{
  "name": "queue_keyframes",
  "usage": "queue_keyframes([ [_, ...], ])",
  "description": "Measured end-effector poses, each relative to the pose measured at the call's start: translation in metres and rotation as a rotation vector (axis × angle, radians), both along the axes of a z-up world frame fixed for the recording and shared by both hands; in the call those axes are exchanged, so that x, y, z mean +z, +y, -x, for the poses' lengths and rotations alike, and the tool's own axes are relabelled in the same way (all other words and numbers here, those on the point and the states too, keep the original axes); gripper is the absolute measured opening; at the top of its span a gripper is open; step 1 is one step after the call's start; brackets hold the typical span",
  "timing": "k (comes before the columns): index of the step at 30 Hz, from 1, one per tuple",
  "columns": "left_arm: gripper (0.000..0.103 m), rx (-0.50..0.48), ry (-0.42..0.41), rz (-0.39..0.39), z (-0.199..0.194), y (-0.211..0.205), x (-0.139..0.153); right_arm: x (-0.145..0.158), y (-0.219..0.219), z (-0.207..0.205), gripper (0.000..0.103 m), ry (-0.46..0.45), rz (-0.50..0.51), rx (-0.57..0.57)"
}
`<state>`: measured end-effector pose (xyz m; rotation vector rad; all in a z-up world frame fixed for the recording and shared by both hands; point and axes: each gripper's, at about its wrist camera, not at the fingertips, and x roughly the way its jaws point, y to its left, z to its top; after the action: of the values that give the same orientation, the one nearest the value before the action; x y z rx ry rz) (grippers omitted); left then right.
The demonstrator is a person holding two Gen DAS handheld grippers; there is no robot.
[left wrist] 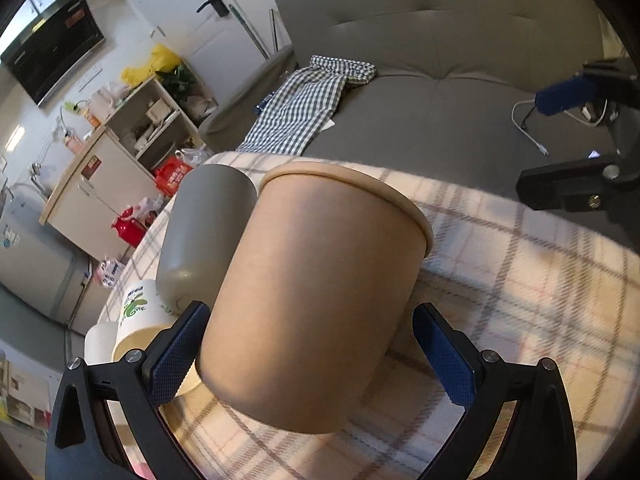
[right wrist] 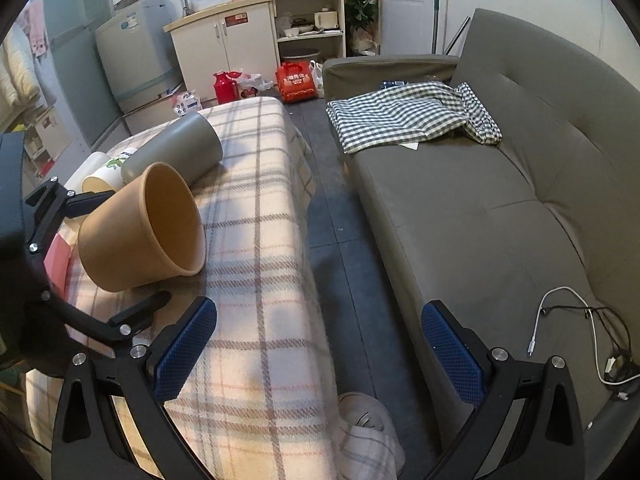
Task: Flip cup upside down
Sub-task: 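Move the left tool to the tan kraft cup and close around its body, then lift the tan cup with the left tool and swing it toward the right tool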
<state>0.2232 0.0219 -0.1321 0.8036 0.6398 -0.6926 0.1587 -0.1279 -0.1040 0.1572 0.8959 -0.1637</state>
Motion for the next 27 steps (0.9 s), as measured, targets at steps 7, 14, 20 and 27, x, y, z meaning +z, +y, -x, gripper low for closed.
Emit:
queue_keyframes([
  [7,0.092,0.064,0.030,0.035,0.009,0.014,0.013,0.013,-0.002,0.012,0.103,-0.018,-0.017,-0.013],
  [14,0.091,0.275,0.142,0.073,0.048,0.044,0.024,0.038,0.007,0.041,0.103,-0.070,-0.043,-0.012],
  [20,0.091,0.507,0.319,0.207,0.094,0.071,0.042,0.055,0.024,0.073,0.103,-0.107,-0.041,0.022],
  [27,0.091,0.759,0.417,0.293,0.133,0.089,0.033,0.057,0.045,0.109,0.103,-0.118,-0.027,0.067],
])
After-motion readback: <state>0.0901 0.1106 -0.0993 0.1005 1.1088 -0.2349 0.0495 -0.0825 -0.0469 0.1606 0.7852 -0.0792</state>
